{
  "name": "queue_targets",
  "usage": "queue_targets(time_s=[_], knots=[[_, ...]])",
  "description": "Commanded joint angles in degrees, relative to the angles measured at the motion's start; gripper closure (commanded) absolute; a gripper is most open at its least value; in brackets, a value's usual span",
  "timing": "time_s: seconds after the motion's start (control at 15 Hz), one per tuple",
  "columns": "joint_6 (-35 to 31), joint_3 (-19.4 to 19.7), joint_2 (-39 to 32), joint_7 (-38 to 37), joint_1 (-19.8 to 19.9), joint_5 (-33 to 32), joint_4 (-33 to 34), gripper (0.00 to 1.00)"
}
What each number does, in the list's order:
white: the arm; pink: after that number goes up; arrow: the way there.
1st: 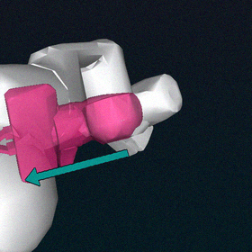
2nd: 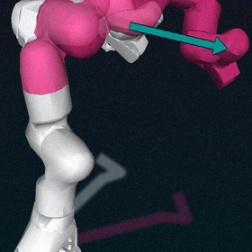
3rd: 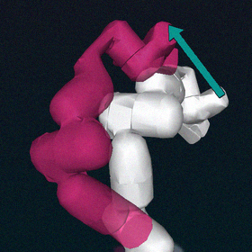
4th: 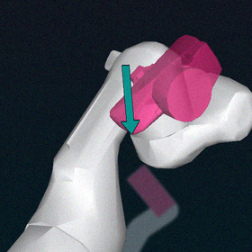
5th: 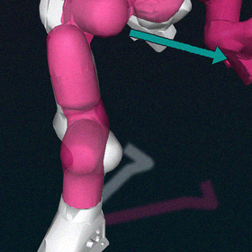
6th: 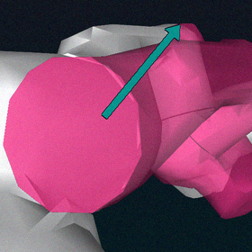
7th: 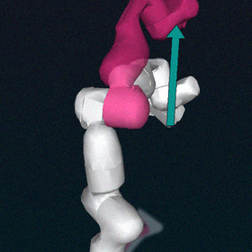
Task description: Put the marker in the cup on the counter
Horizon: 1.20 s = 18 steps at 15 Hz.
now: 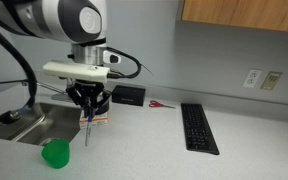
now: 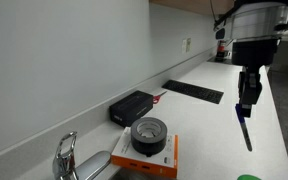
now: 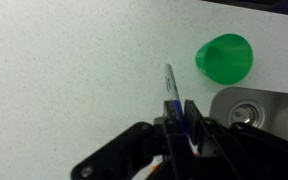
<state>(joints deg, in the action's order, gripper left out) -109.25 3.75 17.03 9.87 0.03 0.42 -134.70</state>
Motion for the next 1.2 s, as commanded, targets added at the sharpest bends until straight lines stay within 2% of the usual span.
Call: queue_targets(time_s=[0.0, 0.2, 0.33, 0.67, 0.73, 0.87, 1.13], knots=[[3.72, 0.65, -13.41, -3.08, 2.43, -3.14, 8.04, 0.96], [7.03, 0.77, -23.64, -2.3, 2.63, -1.57, 13.4, 0.96], [6.36, 0.33, -28.88, -2.57, 2.63, -0.35, 16.2, 0.96], [4.55, -0.89, -37.15, -5.08, 2.43, -0.09, 22.18, 0.96], [4.36, -1.13, -37.91, -5.54, 2.4, 0.01, 22.93, 0.61], [4.36, -1.58, -38.6, -5.73, 2.35, -0.08, 23.89, 0.54], [4.37, -2.11, -37.83, -5.25, 2.37, -0.39, 24.35, 0.23]])
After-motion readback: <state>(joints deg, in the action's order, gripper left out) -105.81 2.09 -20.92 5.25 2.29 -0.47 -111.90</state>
